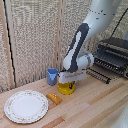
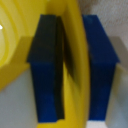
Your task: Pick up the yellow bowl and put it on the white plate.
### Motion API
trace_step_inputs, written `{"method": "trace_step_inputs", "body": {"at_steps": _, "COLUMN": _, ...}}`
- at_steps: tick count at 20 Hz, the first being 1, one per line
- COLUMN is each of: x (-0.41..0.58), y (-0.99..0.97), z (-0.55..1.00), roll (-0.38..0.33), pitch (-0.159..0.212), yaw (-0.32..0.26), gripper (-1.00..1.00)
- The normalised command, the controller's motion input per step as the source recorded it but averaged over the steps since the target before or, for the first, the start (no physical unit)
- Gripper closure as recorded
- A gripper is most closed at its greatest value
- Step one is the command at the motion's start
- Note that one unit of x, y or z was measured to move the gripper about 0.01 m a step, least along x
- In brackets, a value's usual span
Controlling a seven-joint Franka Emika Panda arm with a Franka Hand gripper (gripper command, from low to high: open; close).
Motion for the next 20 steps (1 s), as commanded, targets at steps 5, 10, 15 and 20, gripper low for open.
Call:
{"method": "trace_step_inputs", "body": {"at_steps": 5, "x": 0.019, "y": -0.07, "z": 0.6, "roll": 0.075, "pitch": 0.061, "yaw": 0.069, "gripper": 1.0}}
{"method": "trace_step_inputs", "body": {"at_steps": 10, "x": 0.104, "y": -0.05, "z": 0.91, "roll": 0.048, "pitch": 0.008, "yaw": 0.095, "gripper": 1.0}}
{"method": "trace_step_inputs", "body": {"at_steps": 15, "x": 0.219, "y": -0.01, "z": 0.92, "roll": 0.048, "pitch": 0.024, "yaw": 0.091, "gripper": 1.0}}
{"method": "trace_step_inputs", "body": {"at_steps": 20, "x": 0.391, "y": 0.34, "z": 0.63, "roll": 0.039, "pitch": 0.093, "yaw": 0.057, "gripper": 1.0}}
